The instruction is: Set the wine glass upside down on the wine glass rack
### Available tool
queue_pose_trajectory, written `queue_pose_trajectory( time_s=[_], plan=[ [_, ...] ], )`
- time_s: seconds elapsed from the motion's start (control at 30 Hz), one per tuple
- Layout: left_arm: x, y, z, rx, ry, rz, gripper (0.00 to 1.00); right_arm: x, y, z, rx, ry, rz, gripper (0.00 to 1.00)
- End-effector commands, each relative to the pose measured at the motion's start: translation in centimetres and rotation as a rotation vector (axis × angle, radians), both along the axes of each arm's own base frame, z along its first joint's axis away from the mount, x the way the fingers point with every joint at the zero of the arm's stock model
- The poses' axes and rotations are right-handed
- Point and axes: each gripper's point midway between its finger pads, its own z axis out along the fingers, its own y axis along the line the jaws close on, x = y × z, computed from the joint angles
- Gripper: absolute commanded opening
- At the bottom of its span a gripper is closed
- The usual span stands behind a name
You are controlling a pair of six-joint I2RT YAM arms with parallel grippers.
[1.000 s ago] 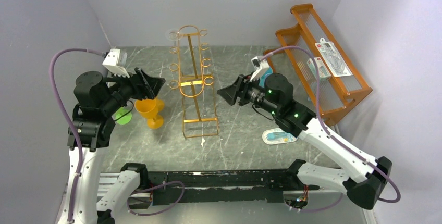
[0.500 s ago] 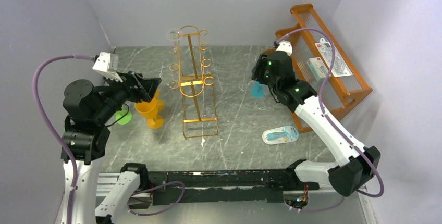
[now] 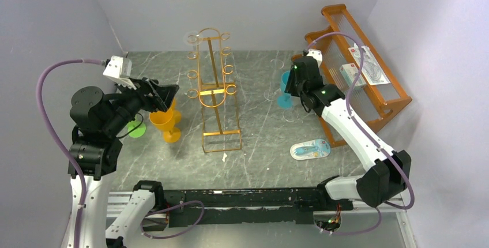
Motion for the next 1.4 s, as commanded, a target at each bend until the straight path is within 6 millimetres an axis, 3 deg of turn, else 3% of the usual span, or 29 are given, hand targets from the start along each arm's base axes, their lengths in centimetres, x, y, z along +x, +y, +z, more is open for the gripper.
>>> queue_pose_trajectory(
  time_s=[0.0, 0.37, 0.6, 0.7, 0.93, 1.13, 1.37],
  plan=[
    [-0.2, -0.6, 0.7, -0.01, -0.026, -0.035, 0.81, -0.1, -0.1, -1.9, -0.033, 0.056, 0.022, 0.42],
    [-0.4, -0.9, 1.0, -0.017, -0.03, -0.056, 0.82, 0.1, 0.7, -3.7, -0.044, 0.115, 0.067, 0.26],
    [-0.6, -1.0, 1.5, -0.021, -0.039, -0.06, 0.82, -0.6, 1.0, -2.9, -0.015, 0.115, 0.087, 0.01],
    [-0.8, -1.1, 2.0, -0.03, -0.047, -0.064, 0.82, -1.2, 1.5, -1.9, 0.023, 0.1, 0.106, 0.0],
    [-1.2, -1.5, 3.7, -0.061, -0.073, -0.087, 0.82, -2.9, 3.4, 2.2, 0.177, -0.004, 0.196, 0.0],
    [-1.5, -2.3, 6.0, -0.125, -0.116, -0.134, 0.82, -4.3, 4.9, 7.5, 0.344, -0.204, 0.281, 0.0],
    [-1.5, -3.4, 8.9, -0.251, -0.137, -0.196, 0.82, -5.9, 3.9, 14.1, 0.462, -0.474, 0.274, 0.0]
  ],
)
